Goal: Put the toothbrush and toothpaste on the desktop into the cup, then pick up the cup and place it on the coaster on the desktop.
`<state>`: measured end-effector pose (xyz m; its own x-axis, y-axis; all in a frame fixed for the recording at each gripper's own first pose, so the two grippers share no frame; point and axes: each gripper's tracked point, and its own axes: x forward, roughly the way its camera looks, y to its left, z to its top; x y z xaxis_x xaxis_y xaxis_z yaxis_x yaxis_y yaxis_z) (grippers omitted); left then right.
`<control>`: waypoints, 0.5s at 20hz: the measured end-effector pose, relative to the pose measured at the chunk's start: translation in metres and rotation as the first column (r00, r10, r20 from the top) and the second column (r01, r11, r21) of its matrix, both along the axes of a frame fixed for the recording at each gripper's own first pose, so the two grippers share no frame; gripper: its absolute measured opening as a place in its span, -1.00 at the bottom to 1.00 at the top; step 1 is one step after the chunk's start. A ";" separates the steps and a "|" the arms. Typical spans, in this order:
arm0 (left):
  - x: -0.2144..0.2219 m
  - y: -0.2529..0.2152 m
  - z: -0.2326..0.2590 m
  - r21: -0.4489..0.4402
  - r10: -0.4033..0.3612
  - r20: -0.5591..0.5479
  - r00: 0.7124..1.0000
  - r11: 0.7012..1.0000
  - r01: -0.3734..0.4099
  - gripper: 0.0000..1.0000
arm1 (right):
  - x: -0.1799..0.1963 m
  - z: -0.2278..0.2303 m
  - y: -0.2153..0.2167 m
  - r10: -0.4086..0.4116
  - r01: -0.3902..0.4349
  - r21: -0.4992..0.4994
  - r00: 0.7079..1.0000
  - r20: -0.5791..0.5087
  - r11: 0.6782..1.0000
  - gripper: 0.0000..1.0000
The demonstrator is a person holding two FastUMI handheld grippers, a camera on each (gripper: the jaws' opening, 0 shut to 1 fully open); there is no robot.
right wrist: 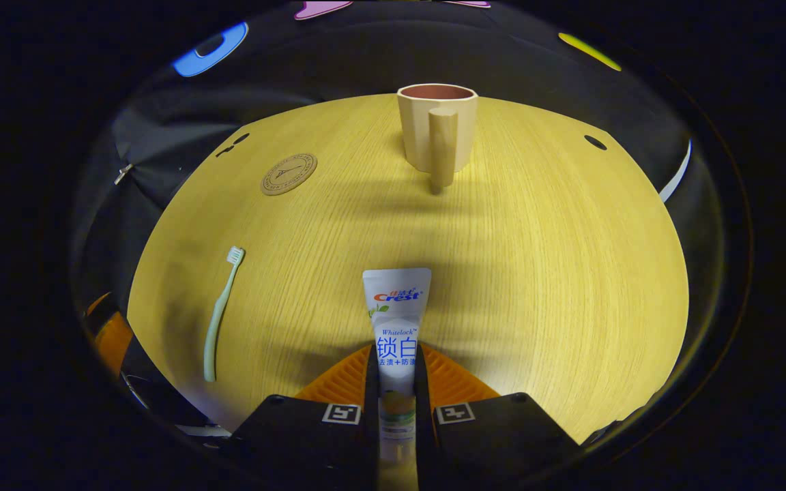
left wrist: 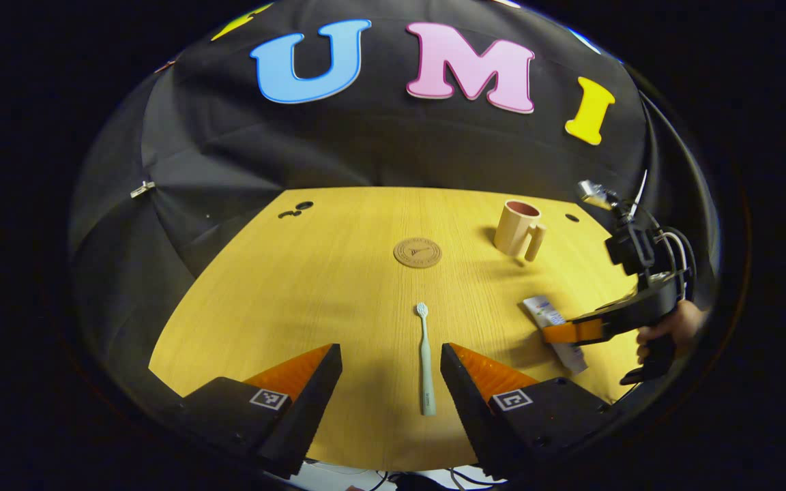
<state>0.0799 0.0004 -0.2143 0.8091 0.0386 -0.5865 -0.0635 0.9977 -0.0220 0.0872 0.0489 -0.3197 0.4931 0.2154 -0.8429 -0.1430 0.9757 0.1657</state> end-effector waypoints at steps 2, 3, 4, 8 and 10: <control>0.009 -0.007 -0.018 -0.024 -0.021 -0.054 0.998 1.000 0.020 0.86 | -0.003 0.006 -0.011 -0.002 0.002 -0.001 1.000 0.024 1.000 -0.50; 0.012 -0.011 -0.029 -0.040 -0.025 -0.086 0.996 0.999 0.022 0.86 | -0.003 0.011 -0.016 -0.003 0.003 0.000 0.999 0.038 1.000 -0.51; 0.017 -0.015 -0.039 -0.054 -0.027 -0.117 0.993 0.998 0.021 0.86 | -0.004 0.016 -0.021 -0.007 0.007 0.003 0.999 0.049 1.000 -0.51; 0.026 -0.026 -0.071 -0.070 -0.030 -0.237 0.971 0.997 0.014 0.87 | -0.003 0.036 -0.039 -0.050 0.047 0.041 0.996 0.080 0.998 -0.50; 0.028 -0.030 -0.084 -0.062 -0.030 -0.288 0.957 0.998 0.012 0.87 | -0.002 0.043 -0.049 -0.063 0.059 0.052 0.993 0.097 0.997 -0.50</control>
<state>0.1078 -0.0300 -0.2980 0.6056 -0.0182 -0.7956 -0.0547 0.9964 -0.0644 0.0852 0.0002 -0.2766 0.5868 0.2224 -0.7786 -0.1014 0.9742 0.2018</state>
